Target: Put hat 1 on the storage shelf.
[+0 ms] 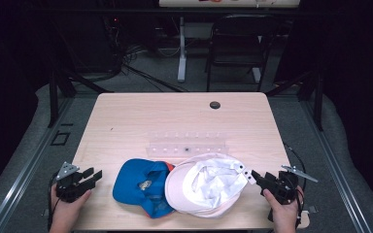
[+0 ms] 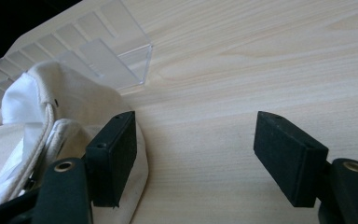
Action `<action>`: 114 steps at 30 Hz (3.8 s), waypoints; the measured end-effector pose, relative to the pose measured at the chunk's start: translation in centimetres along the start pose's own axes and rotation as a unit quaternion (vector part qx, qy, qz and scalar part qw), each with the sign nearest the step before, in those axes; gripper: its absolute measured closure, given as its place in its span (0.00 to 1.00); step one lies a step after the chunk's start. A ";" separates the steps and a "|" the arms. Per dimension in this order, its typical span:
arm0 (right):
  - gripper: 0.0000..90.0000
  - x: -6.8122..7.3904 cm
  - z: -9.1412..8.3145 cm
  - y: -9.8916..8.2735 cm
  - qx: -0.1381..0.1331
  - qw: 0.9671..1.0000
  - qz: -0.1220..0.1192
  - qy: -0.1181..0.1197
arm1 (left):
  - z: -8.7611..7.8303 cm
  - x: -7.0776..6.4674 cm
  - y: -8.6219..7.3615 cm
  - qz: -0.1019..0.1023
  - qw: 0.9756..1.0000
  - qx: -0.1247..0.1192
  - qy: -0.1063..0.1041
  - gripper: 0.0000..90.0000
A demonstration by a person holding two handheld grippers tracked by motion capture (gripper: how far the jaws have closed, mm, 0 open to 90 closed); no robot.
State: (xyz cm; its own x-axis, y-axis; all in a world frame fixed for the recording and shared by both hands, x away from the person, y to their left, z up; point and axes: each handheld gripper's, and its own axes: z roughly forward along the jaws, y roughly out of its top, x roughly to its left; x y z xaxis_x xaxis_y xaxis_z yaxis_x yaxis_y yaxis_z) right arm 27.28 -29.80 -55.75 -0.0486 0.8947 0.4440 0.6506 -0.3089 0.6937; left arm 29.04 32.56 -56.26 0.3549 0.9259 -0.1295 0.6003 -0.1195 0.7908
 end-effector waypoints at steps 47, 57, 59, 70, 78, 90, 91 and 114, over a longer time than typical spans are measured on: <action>0.64 1.6 -4.0 -0.1 -0.021 0.998 -0.027 0.057 | 0.0 -2.9 1.5 0.071 0.997 0.013 0.002 0.57; 0.60 3.0 -4.8 1.2 -0.003 0.998 -0.058 0.031 | -0.1 -3.4 1.5 0.077 0.997 0.011 -0.006 0.55; 0.59 3.2 -4.9 1.4 -0.002 0.998 -0.057 0.035 | 0.0 -3.5 1.4 0.075 0.997 0.009 -0.007 0.55; 0.53 4.7 -4.4 3.9 0.057 0.995 -0.074 0.043 | 0.2 -3.9 1.3 0.087 0.996 0.014 -0.010 0.55; 0.50 6.6 -3.2 4.9 0.103 0.989 -0.097 0.047 | 0.1 -3.9 1.2 0.091 0.996 0.017 -0.013 0.54; 0.50 6.4 -0.1 5.2 0.168 0.982 -0.082 0.012 | 0.2 -3.8 1.0 0.091 0.996 0.017 -0.013 0.54; 0.50 6.3 0.1 5.2 0.172 0.982 -0.079 0.017 | 0.2 -3.8 1.0 0.092 0.996 0.018 -0.013 0.54; 0.80 6.5 3.1 5.3 0.301 0.950 -0.076 0.033 | 0.2 -3.6 1.0 0.091 0.996 0.021 -0.011 0.54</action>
State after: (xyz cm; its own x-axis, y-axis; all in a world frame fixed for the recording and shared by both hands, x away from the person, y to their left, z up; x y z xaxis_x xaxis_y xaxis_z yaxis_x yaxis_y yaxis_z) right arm 32.79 -24.60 -50.95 -0.2107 0.8857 0.4136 0.9468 0.0796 0.3117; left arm 28.57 29.03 -55.11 0.4761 0.8794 0.0001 0.5539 -0.2999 0.7767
